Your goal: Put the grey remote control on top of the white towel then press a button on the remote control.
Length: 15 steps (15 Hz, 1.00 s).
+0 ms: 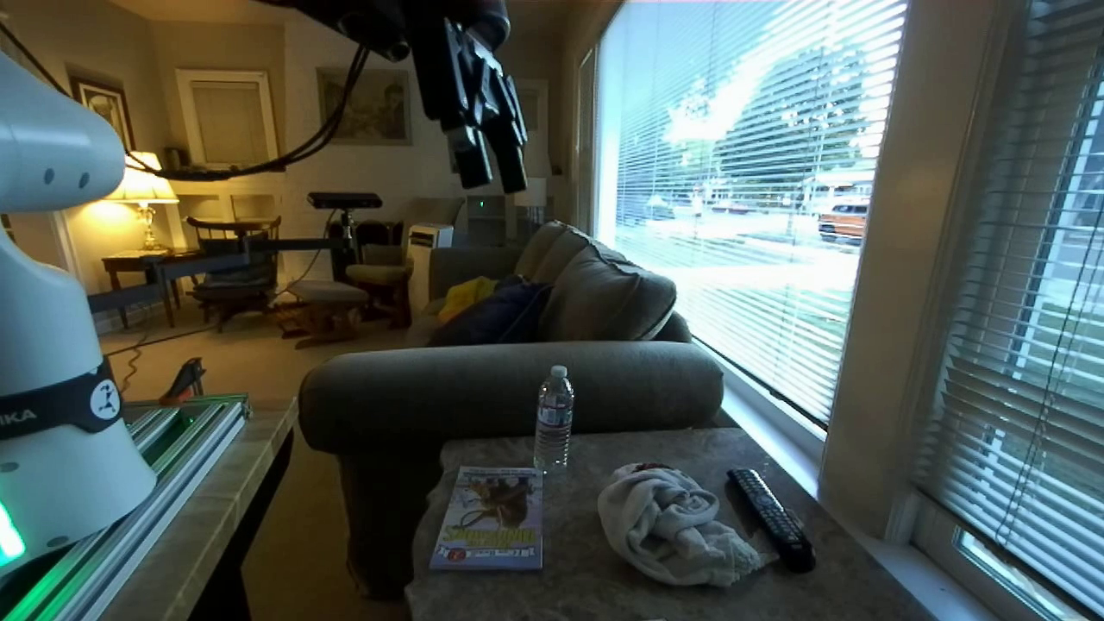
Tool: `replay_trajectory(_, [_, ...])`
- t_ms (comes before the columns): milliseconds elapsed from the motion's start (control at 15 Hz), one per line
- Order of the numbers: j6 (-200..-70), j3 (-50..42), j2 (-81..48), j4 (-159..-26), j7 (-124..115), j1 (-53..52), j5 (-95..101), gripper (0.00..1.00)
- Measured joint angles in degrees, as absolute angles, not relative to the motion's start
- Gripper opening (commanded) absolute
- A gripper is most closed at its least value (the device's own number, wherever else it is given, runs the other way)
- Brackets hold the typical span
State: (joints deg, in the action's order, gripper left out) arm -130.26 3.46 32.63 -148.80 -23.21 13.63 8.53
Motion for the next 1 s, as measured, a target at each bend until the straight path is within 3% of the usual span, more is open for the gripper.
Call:
replay_trajectory(267, [-143.90, 2.35, 28.02, -151.39, -23.72, 16.79, 8.86, 1.00])
replay_trajectory(1000, [-145.56, 0.45, 24.77, -151.37, -23.54, 18.83, 8.87, 1.00])
